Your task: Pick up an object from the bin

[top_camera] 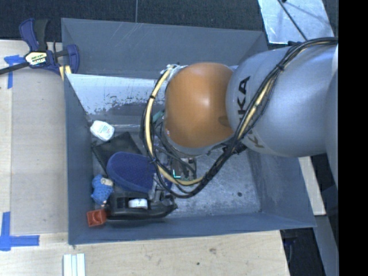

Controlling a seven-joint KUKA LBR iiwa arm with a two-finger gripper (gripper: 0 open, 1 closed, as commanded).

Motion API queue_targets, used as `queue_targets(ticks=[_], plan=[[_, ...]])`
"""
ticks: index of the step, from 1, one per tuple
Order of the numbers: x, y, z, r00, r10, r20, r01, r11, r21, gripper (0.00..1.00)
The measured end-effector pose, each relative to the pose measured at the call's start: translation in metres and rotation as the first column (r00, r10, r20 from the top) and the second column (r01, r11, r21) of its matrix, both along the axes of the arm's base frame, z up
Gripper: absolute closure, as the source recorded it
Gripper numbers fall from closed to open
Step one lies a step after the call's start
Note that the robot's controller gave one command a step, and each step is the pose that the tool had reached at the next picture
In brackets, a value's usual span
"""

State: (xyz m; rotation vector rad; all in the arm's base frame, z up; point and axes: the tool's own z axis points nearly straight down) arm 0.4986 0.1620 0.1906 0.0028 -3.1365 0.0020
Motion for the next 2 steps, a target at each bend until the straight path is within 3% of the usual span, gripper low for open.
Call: queue_targets(ticks=[1,2], plan=[[0.0719,-0.0034,-0.1234,0.996,0.086,0.003,-0.086,0.996,0.002,0.0],[0.0765,-0.0022,-0.1156,0.996,0.083,0.019,-0.083,0.997,0.005,1.0]])
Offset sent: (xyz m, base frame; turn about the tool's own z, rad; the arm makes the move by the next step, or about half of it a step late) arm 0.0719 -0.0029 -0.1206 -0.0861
